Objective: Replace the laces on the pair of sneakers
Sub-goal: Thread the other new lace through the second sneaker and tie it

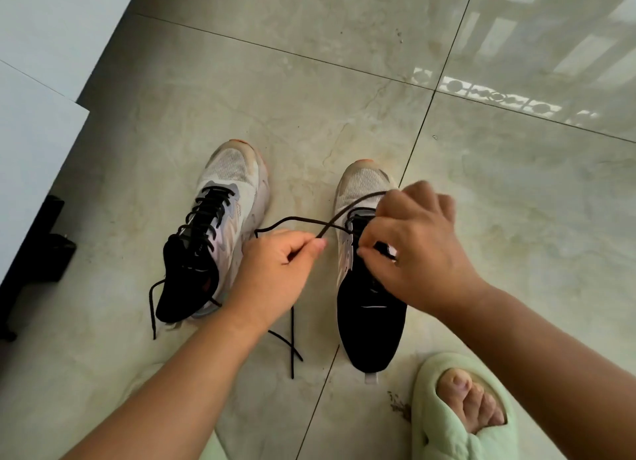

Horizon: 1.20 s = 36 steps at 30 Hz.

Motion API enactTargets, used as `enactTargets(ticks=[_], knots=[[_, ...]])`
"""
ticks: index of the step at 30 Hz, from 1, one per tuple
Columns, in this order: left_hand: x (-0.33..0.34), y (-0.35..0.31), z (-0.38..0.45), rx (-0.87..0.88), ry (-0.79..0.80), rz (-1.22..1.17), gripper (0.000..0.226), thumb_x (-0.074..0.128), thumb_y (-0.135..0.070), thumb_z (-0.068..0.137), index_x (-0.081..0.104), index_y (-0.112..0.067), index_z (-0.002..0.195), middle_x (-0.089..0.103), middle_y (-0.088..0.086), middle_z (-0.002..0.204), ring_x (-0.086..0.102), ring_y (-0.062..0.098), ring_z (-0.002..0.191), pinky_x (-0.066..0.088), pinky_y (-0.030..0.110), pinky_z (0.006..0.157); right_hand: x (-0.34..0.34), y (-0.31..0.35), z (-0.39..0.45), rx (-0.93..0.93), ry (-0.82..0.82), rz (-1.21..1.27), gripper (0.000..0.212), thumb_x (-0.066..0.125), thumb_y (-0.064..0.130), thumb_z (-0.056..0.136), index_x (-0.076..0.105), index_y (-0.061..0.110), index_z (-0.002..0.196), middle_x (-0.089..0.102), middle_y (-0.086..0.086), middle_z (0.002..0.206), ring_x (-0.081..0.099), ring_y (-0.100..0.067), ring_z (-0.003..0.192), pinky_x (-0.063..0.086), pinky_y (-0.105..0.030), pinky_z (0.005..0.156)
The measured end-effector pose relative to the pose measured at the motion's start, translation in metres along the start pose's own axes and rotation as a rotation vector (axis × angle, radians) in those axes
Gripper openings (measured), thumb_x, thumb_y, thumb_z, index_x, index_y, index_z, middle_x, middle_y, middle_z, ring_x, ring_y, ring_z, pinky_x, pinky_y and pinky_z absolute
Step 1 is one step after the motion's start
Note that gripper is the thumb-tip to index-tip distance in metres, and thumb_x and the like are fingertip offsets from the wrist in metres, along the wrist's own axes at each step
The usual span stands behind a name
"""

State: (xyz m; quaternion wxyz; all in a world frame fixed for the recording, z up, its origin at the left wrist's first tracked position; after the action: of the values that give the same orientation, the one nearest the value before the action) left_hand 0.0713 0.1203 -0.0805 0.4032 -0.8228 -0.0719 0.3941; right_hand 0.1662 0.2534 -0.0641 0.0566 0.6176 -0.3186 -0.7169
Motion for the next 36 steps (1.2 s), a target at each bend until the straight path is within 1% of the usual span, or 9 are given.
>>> enactTargets(ticks=[3, 6, 10, 13, 16, 25, 29, 33, 36], knots=[[0.009, 0.002, 0.001, -0.056, 0.013, -0.116, 0.014, 0.063, -0.01, 0.087, 0.071, -0.013, 0.076, 0.069, 0.007, 0.076, 0.063, 0.017, 0.064, 0.051, 0.027, 0.066, 0.022, -0.007, -0.005, 0.109, 0.174, 0.049, 0.006, 0.067, 0.023, 0.078, 0.073, 0.023, 0.076, 0.049, 0.008, 0.079, 0.04, -0.02, 0.093, 0.016, -0.029, 0.075], [0.018, 0.01, 0.003, -0.137, 0.014, -0.29, 0.024, 0.061, 0.001, 0.086, 0.069, -0.019, 0.075, 0.07, -0.012, 0.076, 0.063, 0.002, 0.06, 0.052, 0.013, 0.063, 0.03, -0.012, -0.004, 0.218, 0.151, 0.143, 0.012, 0.065, 0.027, 0.081, 0.074, 0.031, 0.09, 0.047, 0.012, 0.082, 0.036, -0.013, 0.094, 0.016, -0.028, 0.076], [0.024, 0.015, 0.007, -0.154, -0.036, -0.4, 0.024, 0.061, -0.001, 0.086, 0.068, -0.021, 0.074, 0.066, -0.007, 0.062, 0.061, 0.005, 0.06, 0.053, 0.017, 0.064, 0.04, -0.013, -0.002, 0.334, 0.152, 0.211, 0.012, 0.065, 0.028, 0.083, 0.073, 0.033, 0.09, 0.043, 0.012, 0.075, 0.037, -0.014, 0.091, 0.02, -0.03, 0.075], [0.025, 0.018, 0.012, -0.13, -0.085, -0.367, 0.023, 0.065, -0.008, 0.084, 0.067, -0.022, 0.065, 0.065, -0.008, 0.059, 0.059, 0.007, 0.062, 0.051, 0.022, 0.069, 0.042, -0.017, -0.004, 0.399, 0.107, 0.317, 0.009, 0.069, 0.027, 0.08, 0.074, 0.032, 0.086, 0.044, 0.013, 0.073, 0.043, -0.016, 0.092, 0.032, -0.036, 0.085], [0.029, 0.021, 0.015, -0.157, -0.116, -0.434, 0.025, 0.064, -0.006, 0.084, 0.066, -0.02, 0.064, 0.067, -0.006, 0.059, 0.064, 0.008, 0.062, 0.055, 0.027, 0.071, 0.042, -0.017, -0.005, 0.41, 0.099, 0.358, 0.008, 0.071, 0.027, 0.078, 0.074, 0.032, 0.084, 0.045, 0.013, 0.073, 0.043, -0.014, 0.091, 0.036, -0.04, 0.089], [0.042, 0.026, 0.01, -0.288, -0.191, -0.705, 0.019, 0.061, -0.003, 0.086, 0.068, -0.014, 0.074, 0.067, -0.004, 0.061, 0.062, 0.005, 0.06, 0.053, 0.019, 0.062, 0.041, -0.017, -0.004, 0.435, 0.081, 0.396, 0.006, 0.07, 0.027, 0.079, 0.074, 0.031, 0.081, 0.048, 0.011, 0.072, 0.041, -0.01, 0.088, 0.037, -0.042, 0.09], [0.044, 0.024, 0.007, -0.301, -0.232, -0.68, 0.02, 0.062, -0.004, 0.086, 0.069, -0.016, 0.072, 0.067, -0.004, 0.062, 0.062, 0.007, 0.062, 0.054, 0.026, 0.069, 0.042, -0.018, -0.004, 0.452, 0.086, 0.405, 0.007, 0.069, 0.025, 0.08, 0.074, 0.029, 0.081, 0.048, 0.009, 0.072, 0.041, -0.01, 0.087, 0.038, -0.043, 0.089], [0.035, 0.012, 0.008, -0.146, -0.278, -0.423, 0.024, 0.064, -0.006, 0.085, 0.068, -0.026, 0.072, 0.068, -0.009, 0.065, 0.066, 0.007, 0.066, 0.055, 0.027, 0.073, 0.041, -0.018, -0.004, 0.453, 0.085, 0.417, 0.005, 0.07, 0.025, 0.079, 0.073, 0.028, 0.079, 0.048, 0.01, 0.071, 0.041, -0.009, 0.086, 0.038, -0.044, 0.09], [0.034, 0.009, 0.008, -0.117, -0.296, -0.359, 0.025, 0.064, -0.005, 0.085, 0.067, -0.029, 0.076, 0.069, -0.006, 0.073, 0.068, 0.013, 0.072, 0.054, 0.027, 0.074, 0.042, -0.019, -0.003, 0.452, 0.085, 0.412, 0.003, 0.07, 0.025, 0.079, 0.073, 0.027, 0.078, 0.047, 0.012, 0.069, 0.041, -0.009, 0.086, 0.037, -0.044, 0.09]])
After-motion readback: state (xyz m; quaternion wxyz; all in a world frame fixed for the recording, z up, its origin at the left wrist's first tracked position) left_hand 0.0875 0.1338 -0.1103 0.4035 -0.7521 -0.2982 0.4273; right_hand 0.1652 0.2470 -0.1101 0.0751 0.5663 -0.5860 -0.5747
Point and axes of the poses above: each hand's wrist, its own z-axis towards the middle knuckle, its own x-axis out of the palm, y = z × x, the point moved 6 cm from there along z, towards the middle knuckle
